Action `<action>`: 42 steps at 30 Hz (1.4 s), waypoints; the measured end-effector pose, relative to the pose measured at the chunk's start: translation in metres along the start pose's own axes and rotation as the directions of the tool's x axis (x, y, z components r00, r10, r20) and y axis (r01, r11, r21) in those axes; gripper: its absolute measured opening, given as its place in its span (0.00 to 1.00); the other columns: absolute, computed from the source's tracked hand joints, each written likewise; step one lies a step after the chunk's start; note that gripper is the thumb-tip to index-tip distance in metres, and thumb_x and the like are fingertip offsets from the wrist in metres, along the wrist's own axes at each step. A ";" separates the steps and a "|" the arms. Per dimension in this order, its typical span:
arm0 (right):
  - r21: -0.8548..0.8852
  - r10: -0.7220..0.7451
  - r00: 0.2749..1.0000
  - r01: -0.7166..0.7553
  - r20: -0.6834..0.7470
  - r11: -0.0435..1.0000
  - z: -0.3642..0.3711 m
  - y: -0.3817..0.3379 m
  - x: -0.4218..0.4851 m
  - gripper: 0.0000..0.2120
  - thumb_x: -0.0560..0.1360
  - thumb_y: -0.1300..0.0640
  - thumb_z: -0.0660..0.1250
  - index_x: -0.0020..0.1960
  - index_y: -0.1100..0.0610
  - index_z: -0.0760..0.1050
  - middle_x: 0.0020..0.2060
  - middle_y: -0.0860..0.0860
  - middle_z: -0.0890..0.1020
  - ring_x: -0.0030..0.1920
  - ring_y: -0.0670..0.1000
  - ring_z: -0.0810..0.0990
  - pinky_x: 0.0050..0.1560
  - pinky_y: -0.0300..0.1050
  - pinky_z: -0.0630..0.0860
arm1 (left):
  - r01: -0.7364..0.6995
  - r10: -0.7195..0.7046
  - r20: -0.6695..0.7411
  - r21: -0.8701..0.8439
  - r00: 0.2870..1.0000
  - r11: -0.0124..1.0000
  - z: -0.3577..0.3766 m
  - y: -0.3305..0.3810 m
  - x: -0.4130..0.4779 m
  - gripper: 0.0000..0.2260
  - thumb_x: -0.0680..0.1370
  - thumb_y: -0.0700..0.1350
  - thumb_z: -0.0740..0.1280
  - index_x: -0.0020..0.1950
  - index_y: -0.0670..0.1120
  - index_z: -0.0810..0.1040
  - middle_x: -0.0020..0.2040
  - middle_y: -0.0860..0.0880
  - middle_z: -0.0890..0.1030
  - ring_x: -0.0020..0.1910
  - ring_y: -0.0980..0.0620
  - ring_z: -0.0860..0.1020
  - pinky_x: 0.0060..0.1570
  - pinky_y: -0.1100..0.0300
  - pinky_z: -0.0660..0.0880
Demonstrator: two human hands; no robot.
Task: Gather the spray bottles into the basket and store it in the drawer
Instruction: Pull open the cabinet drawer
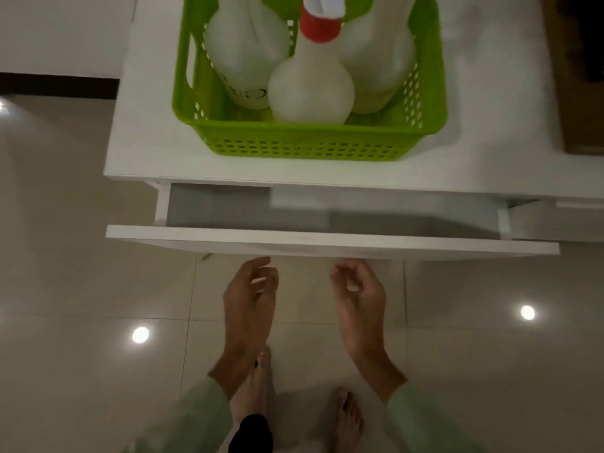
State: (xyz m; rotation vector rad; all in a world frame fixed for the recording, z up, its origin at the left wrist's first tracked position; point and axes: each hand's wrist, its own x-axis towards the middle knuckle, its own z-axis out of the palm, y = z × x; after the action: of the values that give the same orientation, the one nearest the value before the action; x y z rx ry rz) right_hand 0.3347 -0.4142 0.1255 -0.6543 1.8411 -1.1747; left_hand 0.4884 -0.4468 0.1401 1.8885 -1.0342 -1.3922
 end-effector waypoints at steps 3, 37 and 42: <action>-0.471 -0.613 0.772 0.609 0.168 0.638 -0.022 -0.038 -0.026 0.10 0.77 0.58 0.66 0.58 0.54 0.78 0.54 0.49 0.80 0.58 0.49 0.77 0.60 0.40 0.72 | -0.541 0.572 0.070 0.436 0.817 0.719 -0.017 0.030 -0.039 0.11 0.79 0.48 0.62 0.61 0.51 0.76 0.58 0.56 0.80 0.58 0.59 0.77 0.60 0.65 0.74; -0.794 -0.070 0.873 0.469 0.482 0.385 -0.082 -0.038 -0.132 0.25 0.73 0.68 0.63 0.68 0.54 0.76 0.60 0.51 0.81 0.63 0.55 0.77 0.72 0.54 0.65 | -0.488 0.225 0.434 0.740 0.872 0.463 -0.063 0.011 -0.132 0.25 0.83 0.45 0.58 0.80 0.47 0.57 0.76 0.42 0.67 0.77 0.44 0.62 0.79 0.46 0.55; -0.723 -0.068 0.866 0.455 0.496 0.521 -0.082 -0.063 -0.117 0.20 0.81 0.57 0.62 0.73 0.51 0.71 0.69 0.49 0.74 0.69 0.51 0.72 0.68 0.47 0.68 | -0.506 0.235 0.452 0.702 0.860 0.502 -0.071 0.027 -0.124 0.25 0.83 0.46 0.60 0.79 0.47 0.58 0.75 0.44 0.69 0.74 0.46 0.67 0.77 0.49 0.61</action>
State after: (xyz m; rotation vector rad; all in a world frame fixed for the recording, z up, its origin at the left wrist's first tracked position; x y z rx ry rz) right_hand 0.3238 -0.3117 0.2432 -1.6496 1.8772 -0.1737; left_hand 0.5297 -0.3572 0.2464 1.8074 -2.4180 -1.0027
